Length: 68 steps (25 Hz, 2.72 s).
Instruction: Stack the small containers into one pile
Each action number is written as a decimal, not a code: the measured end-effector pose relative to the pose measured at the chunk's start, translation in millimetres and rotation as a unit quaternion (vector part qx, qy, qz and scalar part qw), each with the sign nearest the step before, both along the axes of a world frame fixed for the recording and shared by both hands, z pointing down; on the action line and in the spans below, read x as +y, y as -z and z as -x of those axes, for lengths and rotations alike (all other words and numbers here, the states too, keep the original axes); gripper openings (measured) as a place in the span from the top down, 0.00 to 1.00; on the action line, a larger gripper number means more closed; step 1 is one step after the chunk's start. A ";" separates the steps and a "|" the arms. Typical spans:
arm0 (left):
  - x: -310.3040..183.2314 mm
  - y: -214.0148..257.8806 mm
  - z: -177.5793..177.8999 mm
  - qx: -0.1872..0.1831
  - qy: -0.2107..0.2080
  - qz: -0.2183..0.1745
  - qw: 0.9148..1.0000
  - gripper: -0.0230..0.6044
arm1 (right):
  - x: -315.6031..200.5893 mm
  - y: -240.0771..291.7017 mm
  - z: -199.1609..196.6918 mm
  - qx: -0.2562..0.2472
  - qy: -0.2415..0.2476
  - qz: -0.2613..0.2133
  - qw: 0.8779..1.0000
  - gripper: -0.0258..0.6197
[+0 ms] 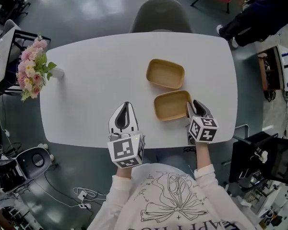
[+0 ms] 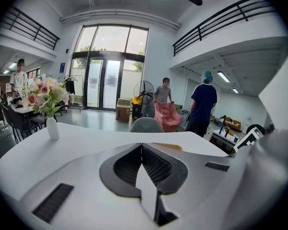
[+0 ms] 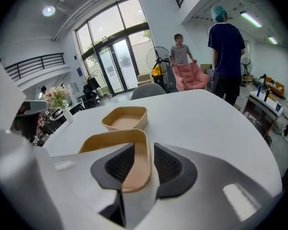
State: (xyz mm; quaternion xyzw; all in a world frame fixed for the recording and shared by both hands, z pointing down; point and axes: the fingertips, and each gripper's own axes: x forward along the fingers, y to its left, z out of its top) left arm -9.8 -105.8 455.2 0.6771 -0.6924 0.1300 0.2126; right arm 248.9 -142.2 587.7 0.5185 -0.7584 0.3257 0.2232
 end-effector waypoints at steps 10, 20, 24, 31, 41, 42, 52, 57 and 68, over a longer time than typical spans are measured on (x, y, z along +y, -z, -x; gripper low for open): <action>-14.6 20.4 -1.6 -0.005 0.010 -0.022 1.000 0.95 | -46.7 42.0 14.4 -0.044 0.005 -0.040 0.998 0.75; -32.5 19.6 0.6 -0.011 0.026 -0.018 0.999 0.95 | -85.3 11.4 31.0 -0.046 0.010 -0.011 0.999 0.72; -35.4 10.6 5.6 -0.011 0.036 -0.006 0.999 0.95 | -92.3 -2.5 35.4 -0.051 0.019 0.009 0.998 0.72; -38.6 -2.3 8.2 -0.012 0.045 0.009 0.999 0.95 | -89.8 -18.6 44.0 -0.028 0.049 0.032 0.998 0.78; -41.9 -11.2 13.8 -0.007 0.048 0.019 0.999 0.95 | -91.3 -18.3 47.5 -0.015 0.058 0.026 0.998 0.92; -42.0 -11.4 13.9 -0.006 0.048 0.019 0.999 0.95 | -91.8 -17.9 47.5 -0.013 0.059 0.023 0.998 0.92; -36.3 -7.9 20.9 -0.004 0.052 0.014 0.999 0.95 | -95.8 8.6 48.0 -0.052 0.032 -0.020 0.998 0.92; -30.9 -3.6 23.7 -0.002 0.049 0.007 0.999 0.95 | -91.5 28.4 47.2 -0.084 0.019 -0.038 0.996 0.92; -12.3 15.5 20.2 0.004 0.025 -0.018 1.000 0.95 | -59.1 83.0 45.0 -0.128 0.012 -0.086 0.988 0.92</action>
